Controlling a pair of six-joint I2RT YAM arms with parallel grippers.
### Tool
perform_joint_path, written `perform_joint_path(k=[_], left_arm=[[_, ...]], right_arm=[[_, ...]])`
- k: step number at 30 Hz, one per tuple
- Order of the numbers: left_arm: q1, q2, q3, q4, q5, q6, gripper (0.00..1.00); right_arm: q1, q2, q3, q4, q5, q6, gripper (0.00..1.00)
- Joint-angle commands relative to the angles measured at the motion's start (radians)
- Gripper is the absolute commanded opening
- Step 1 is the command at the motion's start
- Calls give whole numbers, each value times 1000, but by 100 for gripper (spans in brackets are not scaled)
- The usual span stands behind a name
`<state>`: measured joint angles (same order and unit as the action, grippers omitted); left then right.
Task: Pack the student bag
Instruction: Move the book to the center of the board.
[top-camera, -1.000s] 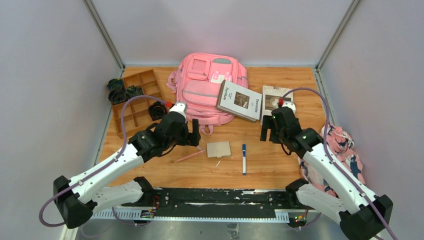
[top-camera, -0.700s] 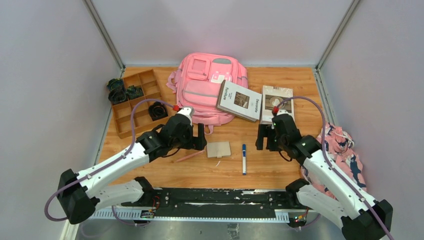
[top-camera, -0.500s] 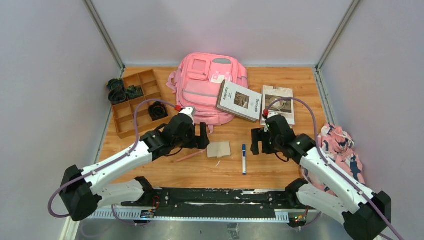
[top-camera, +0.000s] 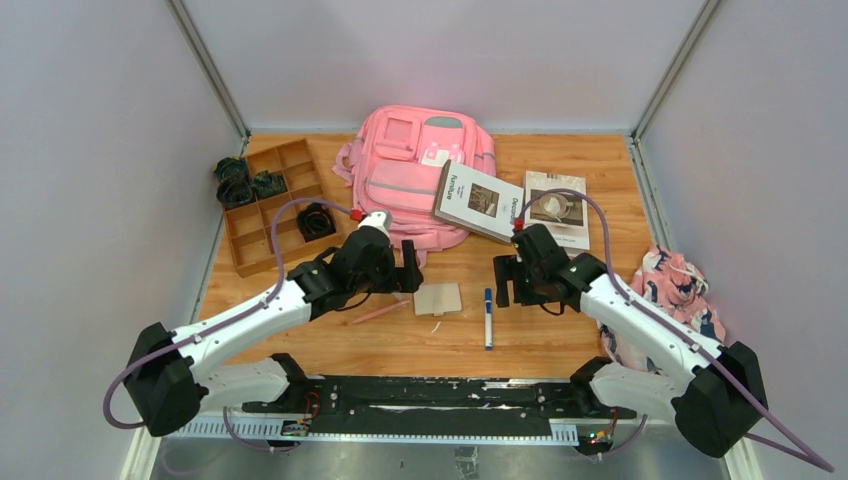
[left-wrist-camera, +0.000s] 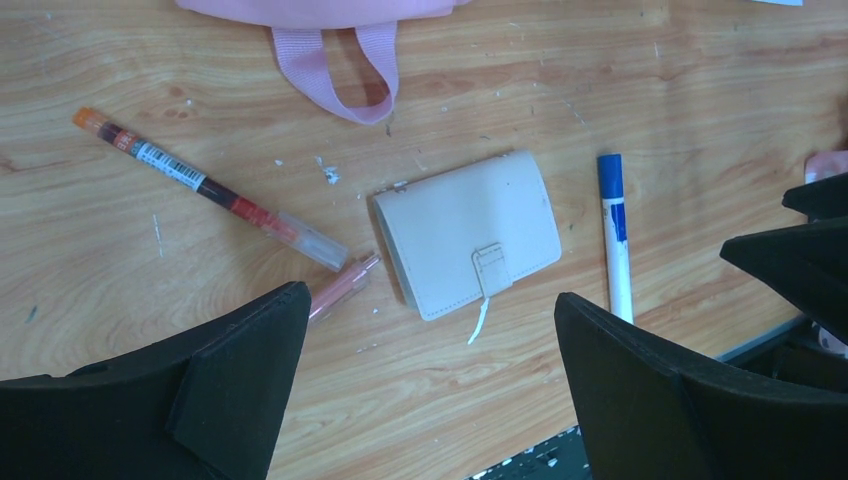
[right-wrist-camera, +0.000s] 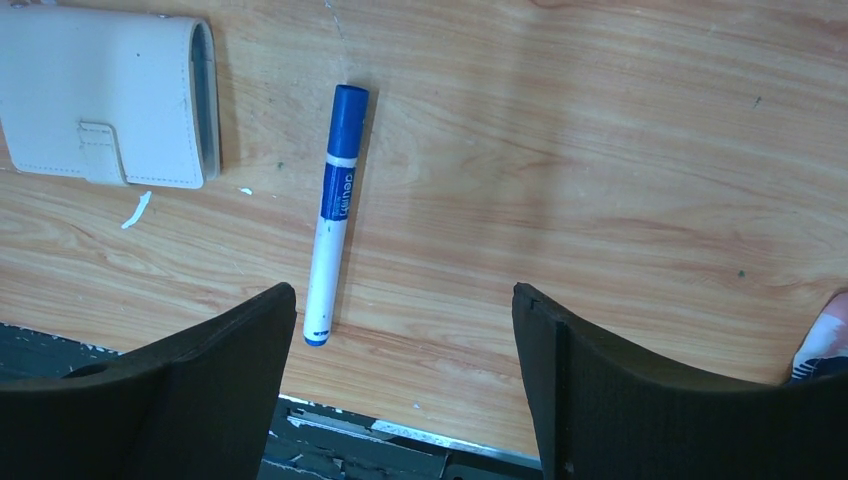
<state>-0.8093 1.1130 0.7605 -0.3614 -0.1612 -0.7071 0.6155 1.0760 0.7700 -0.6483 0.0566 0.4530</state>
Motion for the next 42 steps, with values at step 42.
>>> perform_joint_path(k=[42], left_arm=[[239, 307, 399, 46, 85, 154, 93]], right_arm=[[23, -210, -23, -11, 154, 166, 84]])
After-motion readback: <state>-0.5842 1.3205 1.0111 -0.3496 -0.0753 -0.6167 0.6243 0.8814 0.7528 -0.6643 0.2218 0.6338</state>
